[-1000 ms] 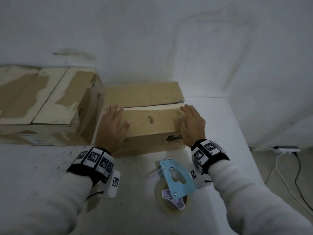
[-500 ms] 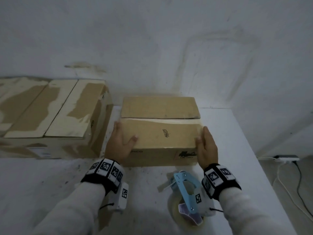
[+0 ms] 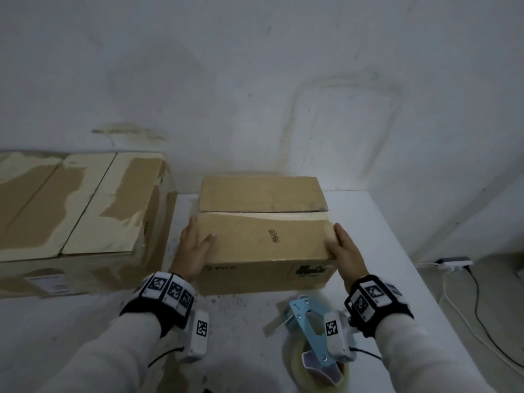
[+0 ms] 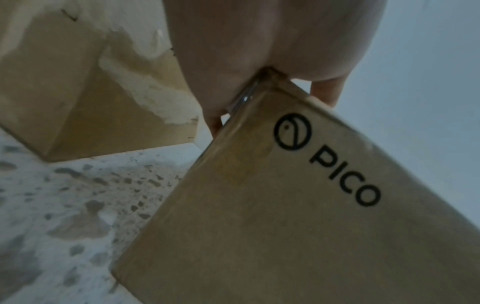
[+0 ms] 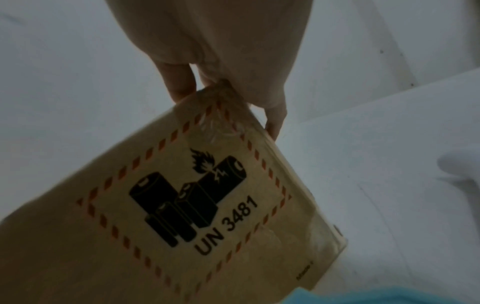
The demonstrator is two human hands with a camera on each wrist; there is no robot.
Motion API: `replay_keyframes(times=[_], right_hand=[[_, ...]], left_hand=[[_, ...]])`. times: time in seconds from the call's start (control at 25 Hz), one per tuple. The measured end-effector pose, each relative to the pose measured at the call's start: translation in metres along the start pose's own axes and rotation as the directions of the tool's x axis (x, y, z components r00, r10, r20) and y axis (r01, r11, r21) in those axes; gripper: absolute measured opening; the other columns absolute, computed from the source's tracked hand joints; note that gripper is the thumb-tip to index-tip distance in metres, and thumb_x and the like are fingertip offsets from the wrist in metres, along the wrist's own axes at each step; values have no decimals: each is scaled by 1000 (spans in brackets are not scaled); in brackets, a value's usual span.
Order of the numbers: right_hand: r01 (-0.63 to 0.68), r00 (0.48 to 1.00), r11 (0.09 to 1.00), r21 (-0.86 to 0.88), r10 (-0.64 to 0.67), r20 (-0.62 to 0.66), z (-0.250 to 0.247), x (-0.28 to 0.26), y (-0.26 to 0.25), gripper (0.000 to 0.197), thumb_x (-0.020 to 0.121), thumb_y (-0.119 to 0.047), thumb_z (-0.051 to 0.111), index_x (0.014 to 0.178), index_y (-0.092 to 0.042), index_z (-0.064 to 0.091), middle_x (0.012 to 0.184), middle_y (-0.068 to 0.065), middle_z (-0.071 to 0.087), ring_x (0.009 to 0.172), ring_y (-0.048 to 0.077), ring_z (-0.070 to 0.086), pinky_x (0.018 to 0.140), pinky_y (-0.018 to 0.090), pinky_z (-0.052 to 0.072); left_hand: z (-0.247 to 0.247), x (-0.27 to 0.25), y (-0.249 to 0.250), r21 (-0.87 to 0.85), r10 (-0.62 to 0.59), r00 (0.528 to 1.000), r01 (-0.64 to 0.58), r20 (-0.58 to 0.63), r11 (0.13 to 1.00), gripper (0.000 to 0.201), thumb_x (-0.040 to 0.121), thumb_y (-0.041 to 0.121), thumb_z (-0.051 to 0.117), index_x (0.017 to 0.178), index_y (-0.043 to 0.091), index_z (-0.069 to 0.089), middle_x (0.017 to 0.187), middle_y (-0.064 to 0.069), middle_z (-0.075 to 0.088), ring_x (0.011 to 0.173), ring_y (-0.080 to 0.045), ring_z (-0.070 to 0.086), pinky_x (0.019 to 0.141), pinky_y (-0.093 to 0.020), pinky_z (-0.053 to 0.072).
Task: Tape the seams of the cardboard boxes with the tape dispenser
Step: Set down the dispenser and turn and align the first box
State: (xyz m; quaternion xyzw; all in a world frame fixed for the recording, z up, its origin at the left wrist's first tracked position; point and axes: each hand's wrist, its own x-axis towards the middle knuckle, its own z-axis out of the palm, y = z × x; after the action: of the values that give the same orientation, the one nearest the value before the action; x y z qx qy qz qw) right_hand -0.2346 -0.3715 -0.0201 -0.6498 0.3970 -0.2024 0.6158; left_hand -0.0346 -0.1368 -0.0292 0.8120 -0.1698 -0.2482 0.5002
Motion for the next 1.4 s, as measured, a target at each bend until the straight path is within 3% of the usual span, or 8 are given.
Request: replay_keyframes(times=[0.2, 0.36, 0.48, 0.76, 0.92, 1.0, 1.16, 1.4], right_hand=[[58, 995, 975, -216, -73, -61, -18, 25, -14, 43, 92, -14, 53, 134, -9, 48, 111, 5, 59, 105, 22, 54, 89, 32, 42], [109, 994, 868, -485, -106, 33, -28, 48, -25, 30, 85, -9, 60, 115, -5, 62, 75, 7, 65, 81, 29, 63, 81, 32, 47], [108, 994, 852, -512, -99, 45, -29, 60, -33, 29, 78, -4, 66, 107, -6, 64, 92, 10, 61, 89, 30, 60, 79, 31, 43], [165, 978, 862, -480, -82, 190, -20, 83, -46, 38, 76, 6, 63, 109, -12, 56, 101, 6, 55, 82, 14, 55, 69, 19, 45], [196, 970, 803, -563, -75, 231, -14, 109, -61, 14, 86, -8, 57, 97, -16, 55, 97, 2, 55, 78, 18, 56, 64, 22, 41], [226, 969, 774, -592, -113, 222, -8, 123, -66, 6, 90, -10, 51, 91, -15, 53, 89, 1, 56, 74, 18, 56, 64, 22, 42], [220, 973, 705, -674, -113, 199, 2, 148, -68, 13, 95, -20, 42, 106, -20, 49, 104, 0, 52, 94, 22, 54, 80, 29, 40], [168, 977, 679, -715, -18, 212, 13, 163, -72, 43, 97, -24, 34, 140, -25, 33, 139, 6, 45, 120, 27, 48, 104, 40, 37]], left_hand=[[-22, 16, 15, -47, -35, 999, 35, 10, 998, 68, 92, 31, 55, 148, 17, 20, 146, -9, 34, 130, -29, 40, 108, -44, 36], [-41, 36, 38, 387, -64, 985, -3, 160, 922, 68, 90, 33, 58, 147, 18, 23, 123, -15, 51, 111, -31, 52, 93, -37, 43], [-44, 49, 50, 461, -132, 971, 26, 199, 887, 65, 84, 29, 67, 141, 17, 36, 131, -14, 50, 116, -29, 50, 97, -37, 43], [-42, 75, 54, 578, -125, 970, -20, 210, 816, 107, 72, 26, 78, 151, 14, 7, 153, -5, 9, 131, -31, 36, 105, -41, 40], [-40, 92, 64, 702, -52, 982, -91, 180, 707, 83, 89, 40, 57, 151, 15, 7, 156, -9, 14, 143, -26, 20, 117, -39, 21], [-40, 105, 66, 734, -37, 986, -95, 161, 672, 69, 95, 42, 43, 150, 18, 10, 151, -13, 27, 140, -27, 26, 117, -41, 19], [-41, 132, 60, 774, -28, 983, -125, 181, 621, 60, 98, 45, 30, 150, 20, 12, 143, -13, 41, 130, -29, 41, 111, -43, 29], [-40, 150, 56, 776, -67, 978, -116, 200, 621, 62, 98, 43, 33, 150, 17, 12, 145, -13, 38, 131, -30, 40, 113, -42, 27]])
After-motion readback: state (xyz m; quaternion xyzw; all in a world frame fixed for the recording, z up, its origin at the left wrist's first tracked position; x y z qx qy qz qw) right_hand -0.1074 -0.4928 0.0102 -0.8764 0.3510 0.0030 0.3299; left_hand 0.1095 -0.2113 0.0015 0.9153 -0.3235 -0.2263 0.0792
